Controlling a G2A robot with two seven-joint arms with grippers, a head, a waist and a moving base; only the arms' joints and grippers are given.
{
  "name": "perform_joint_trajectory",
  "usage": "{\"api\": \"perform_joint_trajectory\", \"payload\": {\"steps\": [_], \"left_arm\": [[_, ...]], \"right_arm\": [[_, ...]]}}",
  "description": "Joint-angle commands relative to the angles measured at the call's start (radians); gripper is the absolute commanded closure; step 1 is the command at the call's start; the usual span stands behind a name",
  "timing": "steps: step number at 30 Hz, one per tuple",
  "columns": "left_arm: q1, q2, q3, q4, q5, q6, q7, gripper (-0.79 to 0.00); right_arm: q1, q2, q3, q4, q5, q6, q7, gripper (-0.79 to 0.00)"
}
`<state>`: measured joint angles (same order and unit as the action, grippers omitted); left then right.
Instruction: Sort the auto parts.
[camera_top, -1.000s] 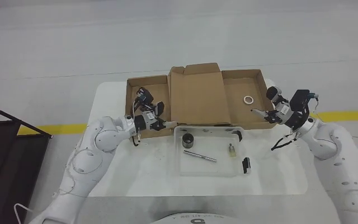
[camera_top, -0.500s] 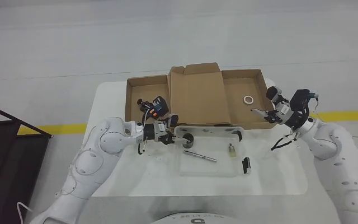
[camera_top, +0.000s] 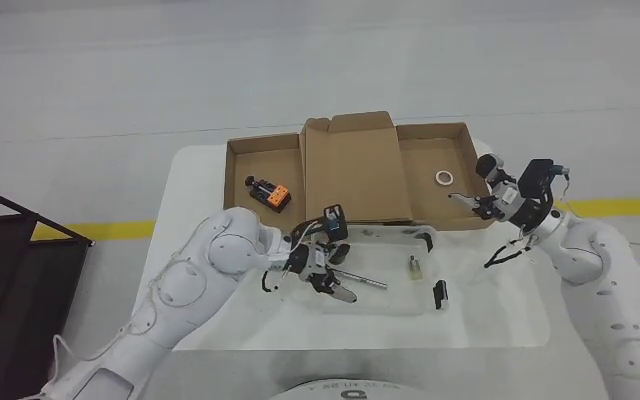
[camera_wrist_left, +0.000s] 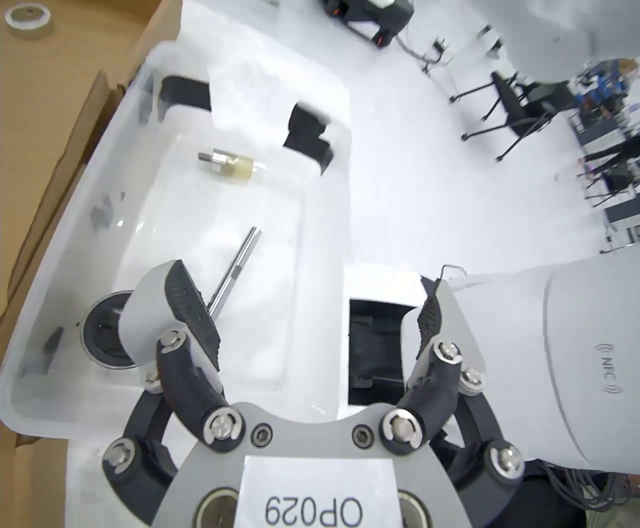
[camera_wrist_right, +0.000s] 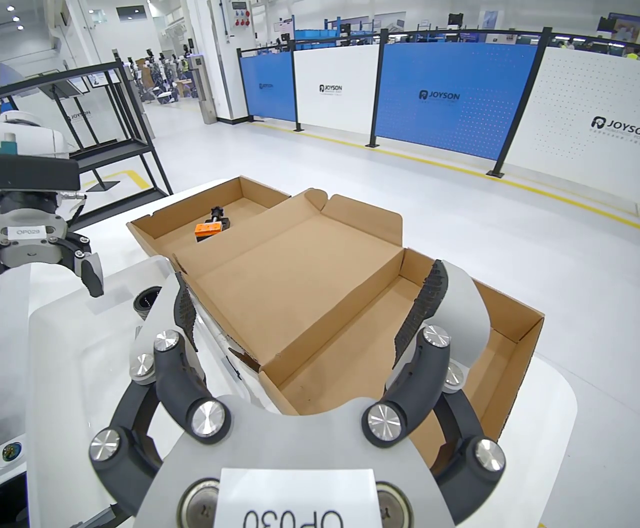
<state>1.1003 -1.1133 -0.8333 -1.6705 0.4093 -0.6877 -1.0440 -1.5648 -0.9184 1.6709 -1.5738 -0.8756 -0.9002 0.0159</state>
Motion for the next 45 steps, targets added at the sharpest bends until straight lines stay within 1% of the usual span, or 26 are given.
{"api": "perform_joint_trajectory", "payload": {"steps": [1, 4, 7, 8, 9, 16, 17, 18, 19, 21, 24, 25, 26, 29, 30, 33, 37, 39, 40, 42, 45], "left_arm": [[-0.009, -0.007, 0.037, -0.012, 0.159, 0.008, 0.039, -0.785], [-0.017, -0.019, 0.092, -0.017, 0.291, -0.005, 0.092, -0.785], [-0.03, -0.028, 0.123, -0.009, 0.353, -0.033, 0.159, -0.785], [-0.034, -0.03, 0.128, -0.002, 0.356, -0.048, 0.185, -0.785], [-0.035, -0.033, 0.123, 0.009, 0.32, -0.061, 0.232, -0.785], [-0.036, -0.033, 0.122, 0.016, 0.308, -0.065, 0.241, -0.785], [-0.037, -0.033, 0.12, 0.014, 0.318, -0.058, 0.241, -0.785], [-0.037, -0.033, 0.118, 0.004, 0.364, -0.029, 0.247, -0.785], [-0.039, -0.032, 0.119, -0.015, 0.449, 0.013, 0.243, -0.785], [-0.033, -0.034, 0.142, -0.046, 0.576, 0.067, 0.238, -0.785], [-0.041, -0.04, 0.175, -0.07, 0.707, 0.107, 0.233, -0.785], [-0.043, -0.043, 0.187, -0.074, 0.738, 0.121, 0.236, -0.748], [-0.045, -0.047, 0.199, -0.074, 0.759, 0.128, 0.24, -0.677], [-0.064, -0.058, 0.229, -0.063, 0.802, 0.13, 0.243, -0.653], [-0.069, -0.062, 0.241, -0.056, 0.803, 0.121, 0.245, -0.625], [-0.093, -0.076, 0.27, -0.029, 0.779, 0.076, 0.248, -0.579], [-0.125, -0.094, 0.308, 0.01, 0.744, 0.018, 0.238, -0.536], [-0.139, -0.104, 0.331, 0.032, 0.736, -0.002, 0.234, -0.483], [-0.146, -0.11, 0.341, 0.043, 0.735, -0.006, 0.233, -0.437], [-0.159, -0.121, 0.36, 0.065, 0.732, -0.011, 0.231, -0.388], [-0.179, -0.137, 0.384, 0.101, 0.716, -0.023, 0.219, -0.36]], "right_arm": [[0.0, 0.0, 0.0, 0.0, 0.0, 0.0, 0.0, -0.785], [0.0, 0.0, 0.0, 0.0, 0.0, 0.0, 0.0, -0.785], [0.0, 0.0, 0.0, 0.0, 0.0, 0.0, 0.0, -0.785], [0.0, 0.0, 0.0, 0.0, 0.0, 0.0, 0.0, -0.785], [0.0, 0.0, 0.0, 0.0, 0.0, 0.0, 0.0, -0.785], [0.0, 0.0, 0.0, 0.0, 0.0, 0.0, 0.0, -0.785], [0.0, 0.0, 0.0, 0.0, 0.0, 0.0, 0.0, -0.785], [0.0, 0.0, 0.0, 0.0, 0.0, 0.0, 0.0, -0.785], [0.0, 0.0, 0.0, 0.0, 0.0, 0.0, 0.0, -0.785], [0.0, 0.0, 0.0, 0.0, 0.0, 0.0, 0.0, -0.785], [0.0, 0.0, 0.0, 0.0, 0.0, 0.0, 0.0, -0.785], [0.0, 0.0, 0.0, 0.0, 0.0, 0.0, 0.0, -0.785], [0.0, 0.0, 0.0, 0.0, 0.0, 0.0, 0.0, -0.785], [0.0, 0.0, 0.0, 0.0, 0.0, 0.0, 0.0, -0.785], [0.0, 0.0, 0.0, 0.0, 0.0, 0.0, 0.0, -0.785], [0.0, 0.0, 0.0, 0.0, 0.0, 0.0, 0.0, -0.785], [0.0, 0.0, 0.0, 0.0, 0.0, 0.0, 0.0, -0.785], [0.0, 0.0, 0.0, 0.0, 0.0, 0.0, 0.0, -0.785], [0.0, 0.0, 0.0, 0.0, 0.0, 0.0, 0.0, -0.785], [0.0, 0.0, 0.0, 0.0, 0.0, 0.0, 0.0, -0.785], [0.0, 0.0, 0.0, 0.0, 0.0, 0.0, 0.0, -0.785]]}}
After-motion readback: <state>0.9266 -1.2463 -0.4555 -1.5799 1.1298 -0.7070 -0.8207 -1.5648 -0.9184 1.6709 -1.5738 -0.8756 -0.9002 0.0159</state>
